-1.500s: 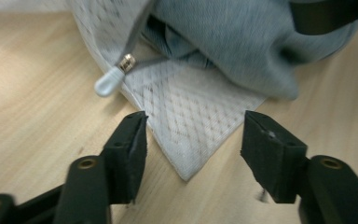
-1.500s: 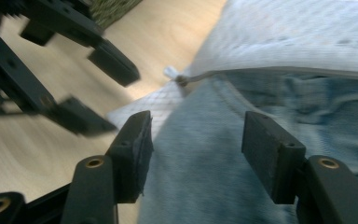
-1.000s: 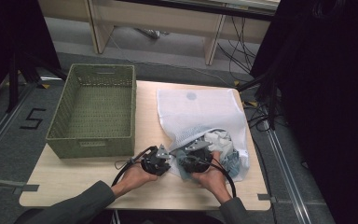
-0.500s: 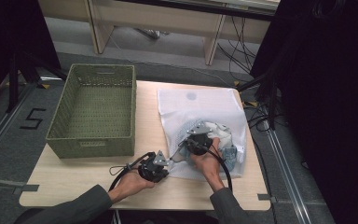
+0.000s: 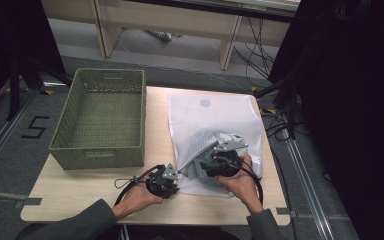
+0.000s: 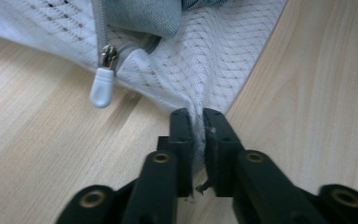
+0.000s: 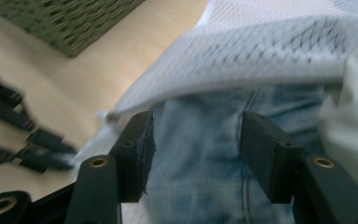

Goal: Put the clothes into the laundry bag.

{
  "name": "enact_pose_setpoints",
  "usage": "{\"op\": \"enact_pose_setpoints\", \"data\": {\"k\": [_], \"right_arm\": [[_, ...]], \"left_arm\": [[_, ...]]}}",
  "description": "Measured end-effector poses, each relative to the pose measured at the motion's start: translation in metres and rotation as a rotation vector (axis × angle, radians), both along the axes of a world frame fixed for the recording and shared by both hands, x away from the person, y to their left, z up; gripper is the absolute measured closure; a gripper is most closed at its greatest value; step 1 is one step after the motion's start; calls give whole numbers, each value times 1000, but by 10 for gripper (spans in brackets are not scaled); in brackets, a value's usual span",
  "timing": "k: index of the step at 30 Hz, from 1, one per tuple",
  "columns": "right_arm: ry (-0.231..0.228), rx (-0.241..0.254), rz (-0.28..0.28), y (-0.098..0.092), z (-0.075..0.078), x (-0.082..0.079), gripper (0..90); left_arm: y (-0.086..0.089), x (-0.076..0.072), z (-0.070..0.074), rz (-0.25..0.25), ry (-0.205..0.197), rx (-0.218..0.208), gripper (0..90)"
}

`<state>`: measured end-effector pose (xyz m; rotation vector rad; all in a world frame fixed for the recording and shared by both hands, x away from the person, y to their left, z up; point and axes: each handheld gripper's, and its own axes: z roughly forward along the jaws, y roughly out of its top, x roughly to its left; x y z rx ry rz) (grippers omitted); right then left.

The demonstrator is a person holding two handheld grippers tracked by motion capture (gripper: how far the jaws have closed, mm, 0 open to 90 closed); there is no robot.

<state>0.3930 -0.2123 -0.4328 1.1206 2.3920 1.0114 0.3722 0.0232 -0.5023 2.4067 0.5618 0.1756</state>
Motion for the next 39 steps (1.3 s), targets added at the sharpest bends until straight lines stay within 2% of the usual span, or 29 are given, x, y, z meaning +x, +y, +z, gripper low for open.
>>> {"op": "enact_pose_setpoints", "data": {"k": [2,3,5,6,7,8,9,10,12,13,14,15,17,18,20,21,23,25,26,28,29,30,31,32,34,35,37,38,39], "right_arm": [[7,2,12,-3,-2,-6,452],[34,5,9,-3,-3,-9,444],[13,13,18,-2,-9,-9,438],[49,7,30,-3,-8,-9,434],[23,18,27,-1,-12,-9,428],[30,9,31,0,-14,-9,422],[46,1,39,2,-15,-9,418],[39,-17,53,3,-18,-9,418],[74,-36,59,6,-27,-9,404],[109,-45,53,9,-34,-8,394],[101,-82,60,12,-44,-6,398],[108,-116,52,15,-51,-5,454],[73,-202,41,21,-60,2,599],[77,-189,26,22,-58,6,688],[42,-191,3,22,-50,13,811],[10,-191,-9,23,-48,17,826],[-37,-203,-49,26,-46,26,840],[-60,-197,-98,29,-45,38,840],[-81,-198,-124,30,-46,45,835],[-105,-169,-164,30,-50,57,809],[-78,-146,-182,30,-52,61,784],[-71,-130,-173,29,-55,63,744],[-22,-113,-179,30,-55,61,712],[-30,-118,-160,29,-55,59,690],[-19,-100,-118,28,-50,55,627],[-11,-76,-116,27,-46,53,609],[-2,-52,-90,21,-38,48,572],[10,-41,-82,19,-33,44,556],[-1,-42,-66,15,-29,40,544]], "left_arm": [[-3,1,-1,-10,-1,-13,670],[-5,1,-2,-6,-1,-19,602],[-9,3,-3,11,0,-22,490],[-10,3,-2,12,-7,-19,478],[-12,4,-3,13,-10,-24,479],[-15,3,-4,19,-33,-35,505],[-14,4,-3,-12,-41,-12,565],[-14,4,-3,-20,-47,-17,628],[-15,4,-3,-11,-36,-22,742],[-15,4,-3,-13,-31,-23,784],[-16,2,-3,-10,-32,-25,808],[-15,2,-2,-22,-46,-13,827],[-16,0,-2,-28,-46,-6,844],[-15,-1,-2,-24,-43,-8,848],[-17,-2,-4,0,-30,-42,854],[-14,-1,-2,-33,-40,-9,854],[-14,-1,-2,-44,-50,-1,857],[-14,-3,-2,-32,-42,-11,858],[-13,-2,-2,-45,-55,-3,858],[-11,-3,-2,-37,-46,-11,856],[-10,-2,-2,-42,-49,-2,856],[-10,-4,-3,-20,-31,-23,856],[-10,-4,-3,-18,-35,-33,856],[-9,-2,-2,-43,-40,-7,856],[-8,-2,-1,-35,-20,-7,855],[-7,-2,-1,-39,-8,-11,855],[-7,-2,0,-46,-21,-12,854],[-5,-2,0,-45,-14,4,854],[-3,-2,1,-43,-1,5,852]]}}
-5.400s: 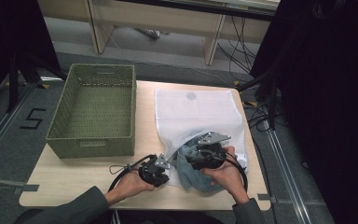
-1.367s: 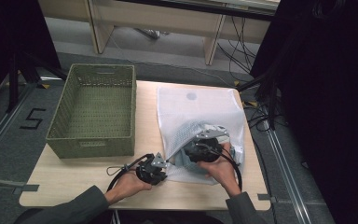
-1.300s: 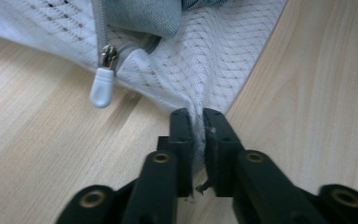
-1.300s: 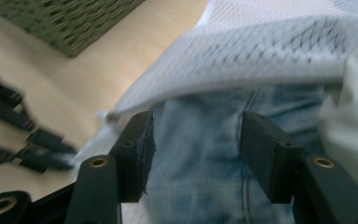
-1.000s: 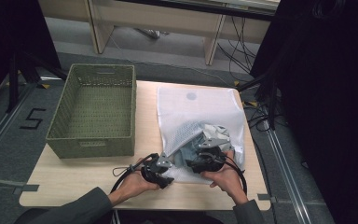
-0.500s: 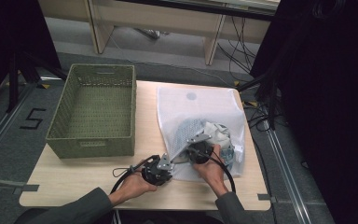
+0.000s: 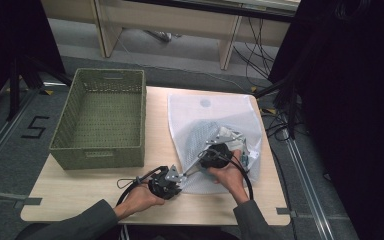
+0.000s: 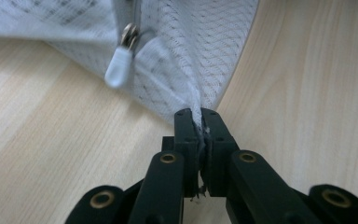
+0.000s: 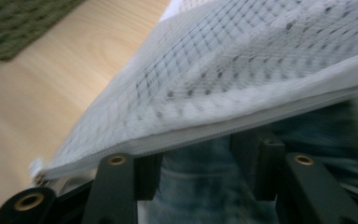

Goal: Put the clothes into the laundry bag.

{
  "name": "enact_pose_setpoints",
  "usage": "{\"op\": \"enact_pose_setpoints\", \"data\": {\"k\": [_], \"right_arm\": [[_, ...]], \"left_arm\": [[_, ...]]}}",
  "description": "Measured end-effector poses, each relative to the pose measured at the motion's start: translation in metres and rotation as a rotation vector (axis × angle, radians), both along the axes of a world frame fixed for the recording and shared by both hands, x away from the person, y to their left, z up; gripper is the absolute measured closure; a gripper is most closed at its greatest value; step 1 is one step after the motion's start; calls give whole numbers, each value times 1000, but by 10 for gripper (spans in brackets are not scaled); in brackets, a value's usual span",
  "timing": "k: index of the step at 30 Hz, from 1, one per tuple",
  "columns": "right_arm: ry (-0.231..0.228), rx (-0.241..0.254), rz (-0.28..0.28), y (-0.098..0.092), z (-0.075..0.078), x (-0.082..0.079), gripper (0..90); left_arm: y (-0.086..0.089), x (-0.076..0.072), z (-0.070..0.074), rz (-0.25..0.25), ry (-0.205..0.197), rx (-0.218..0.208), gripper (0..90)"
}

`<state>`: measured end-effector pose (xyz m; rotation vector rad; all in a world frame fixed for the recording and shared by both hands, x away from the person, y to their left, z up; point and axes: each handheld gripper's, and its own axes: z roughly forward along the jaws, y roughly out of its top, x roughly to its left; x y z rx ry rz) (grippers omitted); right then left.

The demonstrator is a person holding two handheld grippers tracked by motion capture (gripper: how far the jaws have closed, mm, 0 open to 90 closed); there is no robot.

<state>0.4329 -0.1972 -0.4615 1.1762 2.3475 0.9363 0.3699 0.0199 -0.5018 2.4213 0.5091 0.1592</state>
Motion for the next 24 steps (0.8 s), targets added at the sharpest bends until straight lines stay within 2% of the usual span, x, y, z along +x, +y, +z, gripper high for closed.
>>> {"op": "enact_pose_setpoints", "data": {"k": [1,2,3,4,5,6,8,9,10,12,13,14,15,16,17,18,19,20,21,22,23,24], "right_arm": [[3,3,12,-3,5,-4,529],[9,17,17,-6,8,-9,512],[5,22,29,-10,11,-12,500],[22,23,29,-13,14,-16,492],[5,24,38,-16,15,-19,489],[18,39,34,-19,18,-24,487],[37,49,54,-23,22,-30,476],[40,38,59,-24,23,-34,476],[17,32,70,-26,24,-36,470],[22,37,67,-28,26,-41,454],[10,64,59,-28,24,-43,445],[50,63,50,-28,26,-45,444],[66,42,57,-28,28,-45,445],[52,32,63,-28,27,-45,445],[55,38,62,-28,28,-45,444],[46,35,60,-29,29,-46,445],[50,41,52,-29,32,-47,445],[34,43,50,-31,32,-47,444],[43,47,42,-33,34,-48,445],[29,42,41,-37,34,-47,446],[32,49,31,-39,35,-48,446],[29,56,20,-41,35,-49,445]], "left_arm": [[1,0,0,7,-2,-8,852],[4,1,1,-7,1,9,851],[6,1,2,-7,22,14,850],[9,1,2,-7,24,13,849],[12,0,3,-7,27,26,849],[15,0,4,-21,21,39,849],[18,-2,4,-15,24,40,845],[18,-4,4,-12,31,44,836],[18,-5,6,-17,22,48,829],[18,-7,10,-21,-5,50,794],[17,-7,13,-18,-8,39,768],[16,-8,17,-19,-9,25,746],[15,-10,20,2,-11,-6,711],[16,-10,25,-9,-25,-4,660],[16,-11,30,-5,-27,-23,615],[15,-14,34,3,-26,-50,587],[11,-19,35,36,-28,-111,561],[9,-21,38,40,-46,-117,531],[7,-24,41,37,-61,-127,499],[4,-26,42,30,-67,-139,480],[0,-29,43,30,-52,-154,459],[-4,-31,43,9,-51,-160,455]]}}
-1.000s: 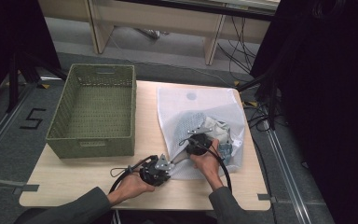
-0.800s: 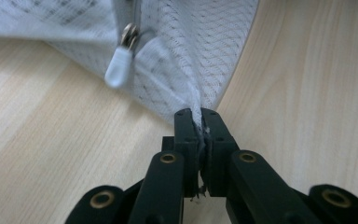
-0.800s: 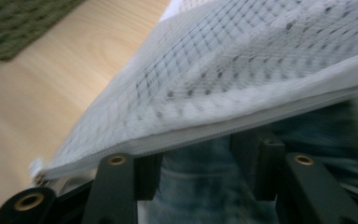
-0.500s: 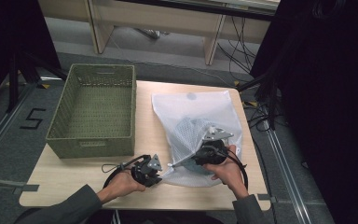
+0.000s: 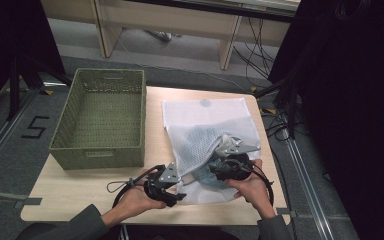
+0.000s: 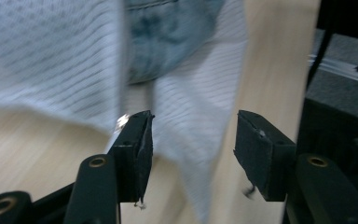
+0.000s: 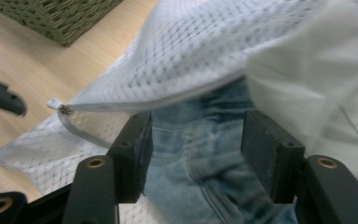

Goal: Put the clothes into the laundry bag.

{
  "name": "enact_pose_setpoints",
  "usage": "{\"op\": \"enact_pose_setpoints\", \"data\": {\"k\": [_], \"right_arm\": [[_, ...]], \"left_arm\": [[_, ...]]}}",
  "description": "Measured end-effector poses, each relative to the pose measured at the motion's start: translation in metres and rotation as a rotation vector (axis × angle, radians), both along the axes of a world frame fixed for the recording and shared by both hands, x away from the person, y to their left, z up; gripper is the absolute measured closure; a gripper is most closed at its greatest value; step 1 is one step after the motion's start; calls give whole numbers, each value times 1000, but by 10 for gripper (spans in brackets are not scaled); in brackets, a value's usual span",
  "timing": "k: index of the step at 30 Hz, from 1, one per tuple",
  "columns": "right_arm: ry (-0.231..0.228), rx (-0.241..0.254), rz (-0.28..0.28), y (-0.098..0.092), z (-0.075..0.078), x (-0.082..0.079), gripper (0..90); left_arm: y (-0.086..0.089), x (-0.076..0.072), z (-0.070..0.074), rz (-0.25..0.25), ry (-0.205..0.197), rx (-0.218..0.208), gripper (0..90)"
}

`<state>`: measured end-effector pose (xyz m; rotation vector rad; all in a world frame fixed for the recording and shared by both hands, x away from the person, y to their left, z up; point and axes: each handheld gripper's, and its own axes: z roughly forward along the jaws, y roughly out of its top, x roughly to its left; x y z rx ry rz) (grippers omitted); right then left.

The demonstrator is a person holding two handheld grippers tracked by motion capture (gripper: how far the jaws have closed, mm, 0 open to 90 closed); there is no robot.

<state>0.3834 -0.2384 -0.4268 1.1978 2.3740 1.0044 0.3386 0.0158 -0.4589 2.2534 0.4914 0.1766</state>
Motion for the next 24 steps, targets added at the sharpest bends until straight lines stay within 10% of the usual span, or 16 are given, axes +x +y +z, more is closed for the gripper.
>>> {"op": "enact_pose_setpoints", "data": {"k": [9,17,21,24], "right_arm": [[22,10,-2,-10,-1,-9,429],[-15,-19,39,-5,-29,-3,389],[80,-108,63,4,-48,-4,366],[41,-224,76,13,-57,-1,472]], "left_arm": [[-40,11,-35,-41,10,152,390],[-35,24,-46,-22,14,123,738],[-33,24,-45,-20,25,126,825],[-33,24,-45,-27,20,129,842]]}}
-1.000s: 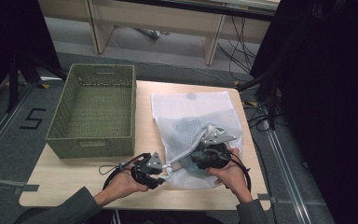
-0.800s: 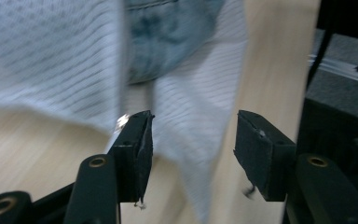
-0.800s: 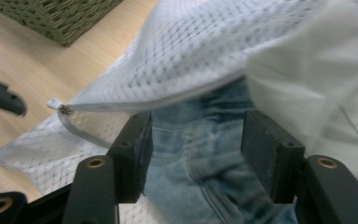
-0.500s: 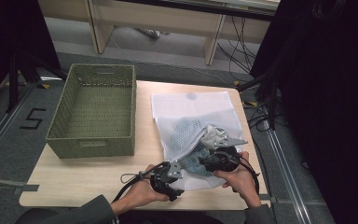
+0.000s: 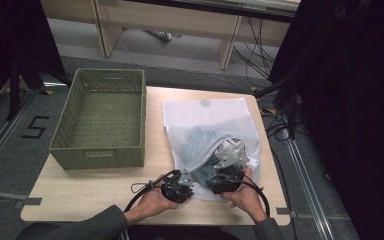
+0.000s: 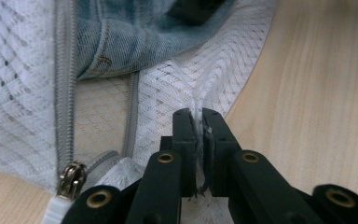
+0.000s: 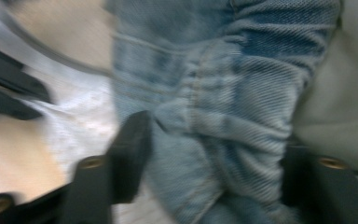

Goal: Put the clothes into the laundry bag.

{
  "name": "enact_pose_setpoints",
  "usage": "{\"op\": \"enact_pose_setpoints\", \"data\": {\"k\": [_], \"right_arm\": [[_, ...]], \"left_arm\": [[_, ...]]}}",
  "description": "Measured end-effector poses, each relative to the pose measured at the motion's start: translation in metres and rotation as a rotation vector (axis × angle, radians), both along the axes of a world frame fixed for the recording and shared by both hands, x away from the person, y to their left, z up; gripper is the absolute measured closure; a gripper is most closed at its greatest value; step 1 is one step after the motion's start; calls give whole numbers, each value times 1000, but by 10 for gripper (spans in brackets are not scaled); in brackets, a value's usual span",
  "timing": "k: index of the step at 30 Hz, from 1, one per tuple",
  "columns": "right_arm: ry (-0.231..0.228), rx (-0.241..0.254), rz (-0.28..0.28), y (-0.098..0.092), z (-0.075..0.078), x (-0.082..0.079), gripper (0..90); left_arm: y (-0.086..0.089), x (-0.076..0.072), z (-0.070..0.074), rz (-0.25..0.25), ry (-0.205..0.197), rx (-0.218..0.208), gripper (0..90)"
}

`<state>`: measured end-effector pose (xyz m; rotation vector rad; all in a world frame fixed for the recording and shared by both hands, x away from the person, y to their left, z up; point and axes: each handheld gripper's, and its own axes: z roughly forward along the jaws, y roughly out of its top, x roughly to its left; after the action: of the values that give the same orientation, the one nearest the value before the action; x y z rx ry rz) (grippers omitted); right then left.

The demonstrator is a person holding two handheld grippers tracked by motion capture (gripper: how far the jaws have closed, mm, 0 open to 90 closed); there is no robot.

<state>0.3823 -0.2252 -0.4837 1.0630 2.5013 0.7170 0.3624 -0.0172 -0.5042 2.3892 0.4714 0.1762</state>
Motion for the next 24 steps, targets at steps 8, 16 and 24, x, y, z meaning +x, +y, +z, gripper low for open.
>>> {"op": "enact_pose_setpoints", "data": {"k": [8,16,24], "right_arm": [[-67,-52,-70,7,3,20,760],[-166,44,-224,6,4,64,732],[-23,196,-151,5,17,54,466]], "left_arm": [[1,-2,0,-14,0,0,868],[2,-5,-1,-7,-11,-19,869],[13,-1,2,-13,0,23,867]]}}
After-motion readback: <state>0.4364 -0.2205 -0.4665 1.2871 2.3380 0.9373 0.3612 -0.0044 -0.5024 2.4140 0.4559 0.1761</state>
